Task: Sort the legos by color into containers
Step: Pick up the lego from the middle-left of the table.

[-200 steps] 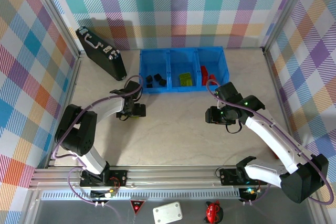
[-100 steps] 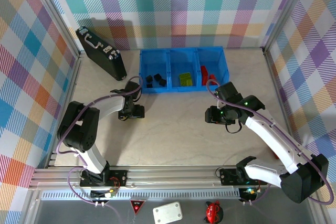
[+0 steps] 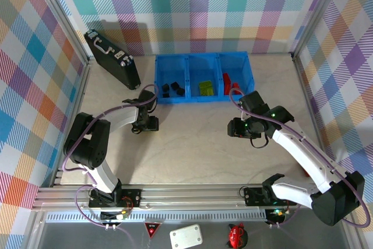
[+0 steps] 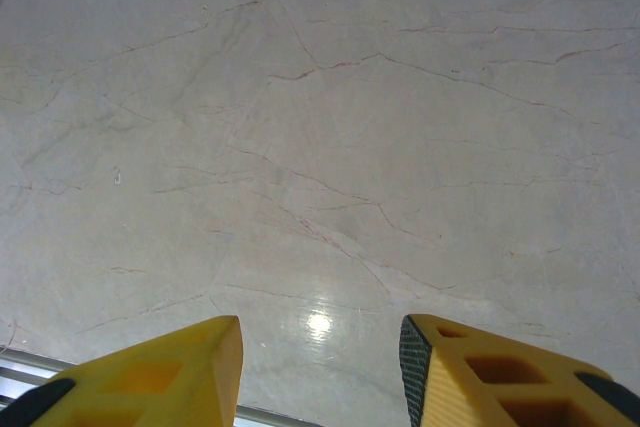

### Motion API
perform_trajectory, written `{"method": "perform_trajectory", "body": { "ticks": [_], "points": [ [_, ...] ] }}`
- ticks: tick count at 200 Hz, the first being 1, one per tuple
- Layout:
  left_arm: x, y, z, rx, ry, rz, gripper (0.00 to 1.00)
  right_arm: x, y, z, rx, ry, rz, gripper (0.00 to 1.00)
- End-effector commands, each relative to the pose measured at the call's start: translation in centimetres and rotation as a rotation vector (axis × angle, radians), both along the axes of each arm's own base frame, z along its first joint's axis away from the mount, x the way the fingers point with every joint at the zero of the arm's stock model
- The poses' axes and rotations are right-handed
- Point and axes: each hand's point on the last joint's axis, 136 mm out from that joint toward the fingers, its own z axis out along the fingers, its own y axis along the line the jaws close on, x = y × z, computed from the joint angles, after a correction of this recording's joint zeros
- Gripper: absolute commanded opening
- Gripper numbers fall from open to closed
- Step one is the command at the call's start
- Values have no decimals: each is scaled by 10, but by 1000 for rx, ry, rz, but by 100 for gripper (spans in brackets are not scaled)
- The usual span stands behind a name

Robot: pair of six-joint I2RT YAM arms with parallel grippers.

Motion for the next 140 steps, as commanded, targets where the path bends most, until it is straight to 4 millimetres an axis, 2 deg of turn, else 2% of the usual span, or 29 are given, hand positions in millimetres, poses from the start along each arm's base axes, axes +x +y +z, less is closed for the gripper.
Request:
{"method": "perform_trajectory", "body": {
  "ticks": [1, 74, 140],
  "points": [
    [-2, -1, 7, -26, 6, 3, 60, 3, 4, 3, 26, -4, -4, 47],
    [3, -6, 28, -61, -75, 71, 60, 3, 1, 10, 19, -29, -2, 47],
    [12, -32, 67, -78, -189, 66, 60, 1, -7, 14, -5, -51, -7, 47]
  ]
}}
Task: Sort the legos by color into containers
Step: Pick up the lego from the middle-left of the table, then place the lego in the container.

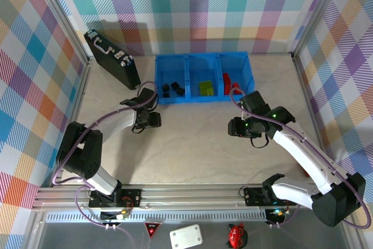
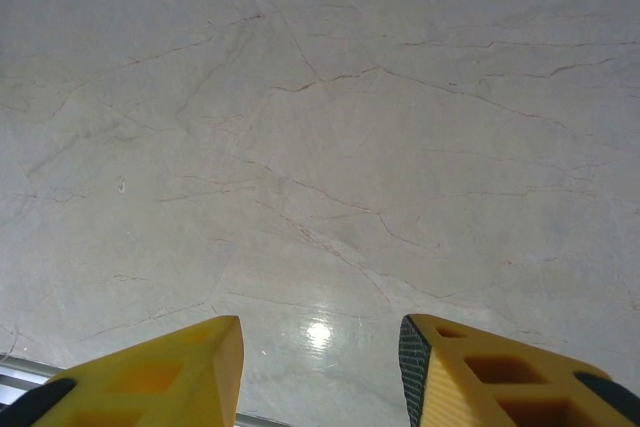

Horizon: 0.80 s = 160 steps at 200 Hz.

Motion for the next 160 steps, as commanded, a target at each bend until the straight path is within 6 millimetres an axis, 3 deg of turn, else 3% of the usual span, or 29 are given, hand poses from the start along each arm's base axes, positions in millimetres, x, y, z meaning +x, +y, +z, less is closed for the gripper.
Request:
{"method": "perform_trajectory", "body": {
  "ticks": [1, 74, 160],
  "points": [
    [9, -8, 27, -11, -65, 24, 60, -1, -5, 10, -6, -26, -2, 47],
    [18, -47, 71, -72, -167, 35, 60, 2, -5, 18, -12, -44, -2, 47],
    [37, -103, 107, -148, -311, 40, 60, 0, -12, 25, -28, -67, -10, 47]
  ]
}}
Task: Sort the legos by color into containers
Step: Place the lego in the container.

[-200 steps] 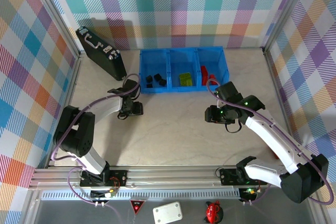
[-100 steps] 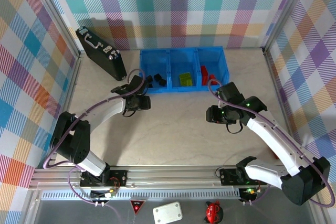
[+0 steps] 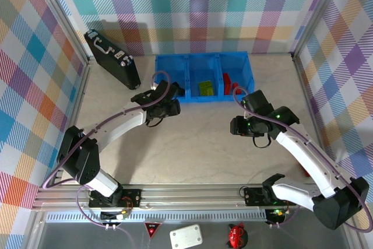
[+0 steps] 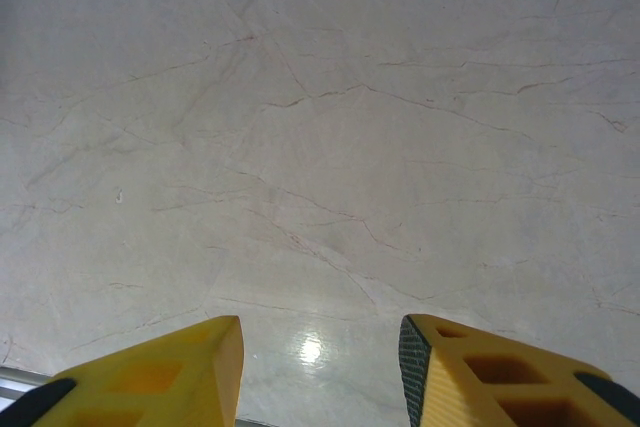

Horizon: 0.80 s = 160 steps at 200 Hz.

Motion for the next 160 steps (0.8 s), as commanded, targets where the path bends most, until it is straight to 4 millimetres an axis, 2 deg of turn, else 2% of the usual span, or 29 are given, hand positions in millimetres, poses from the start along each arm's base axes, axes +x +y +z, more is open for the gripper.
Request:
{"method": "perform_trajectory", "body": {
  "ticks": [1, 39, 93, 129, 160],
  "points": [
    [16, -16, 18, -29, -78, 35, 60, -1, -4, 11, -7, -27, 3, 47],
    [31, -48, 25, -44, -130, 16, 60, 0, -5, 14, -11, -37, 1, 47],
    [64, -93, 30, -71, -220, 2, 59, 0, -10, 17, -34, -48, -3, 47],
    [86, -105, 16, -37, -281, 27, 59, -1, -15, 19, -52, -54, -4, 48],
    [108, -120, 22, -45, -393, 49, 59, -4, -19, 18, -65, -59, -9, 48]
  ]
}}
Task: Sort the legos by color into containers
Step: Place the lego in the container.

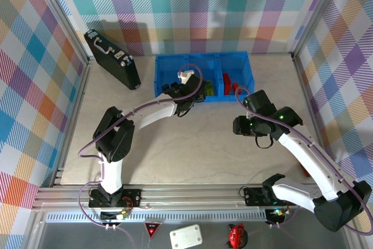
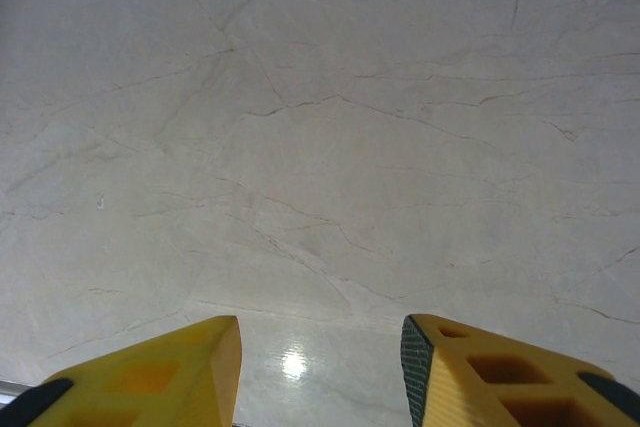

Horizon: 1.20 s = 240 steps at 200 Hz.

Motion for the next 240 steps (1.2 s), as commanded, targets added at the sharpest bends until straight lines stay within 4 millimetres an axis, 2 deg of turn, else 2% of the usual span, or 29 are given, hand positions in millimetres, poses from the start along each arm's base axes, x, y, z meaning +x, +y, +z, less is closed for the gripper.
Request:
{"method": "perform_trajectory", "body": {
  "ticks": [1, 40, 83, 122, 161, 192, 223, 240],
  "points": [
    [22, -17, 24, -15, -145, 26, 59, -4, -8, 9, -18, -23, -2, 48],
    [44, -32, 31, -4, -250, 58, 59, -7, -8, 6, -17, -15, 1, 48],
    [72, -43, 20, 49, -348, 110, 59, -11, 2, -4, 47, 24, 0, 48],
    [95, -62, 14, 65, -399, 121, 60, -17, -8, -10, 8, 22, -8, 48],
    [111, -62, -2, 125, -422, 151, 59, -21, -12, -12, -6, 22, -10, 48],
    [119, -52, -18, 143, -413, 183, 59, -23, -12, -16, 5, 22, -13, 48],
    [126, -44, -25, 133, -415, 209, 59, -25, -12, -17, 7, 25, -12, 48],
    [129, -42, -21, 125, -425, 212, 59, -25, -12, -19, 9, 30, -9, 48]
  ]
}}
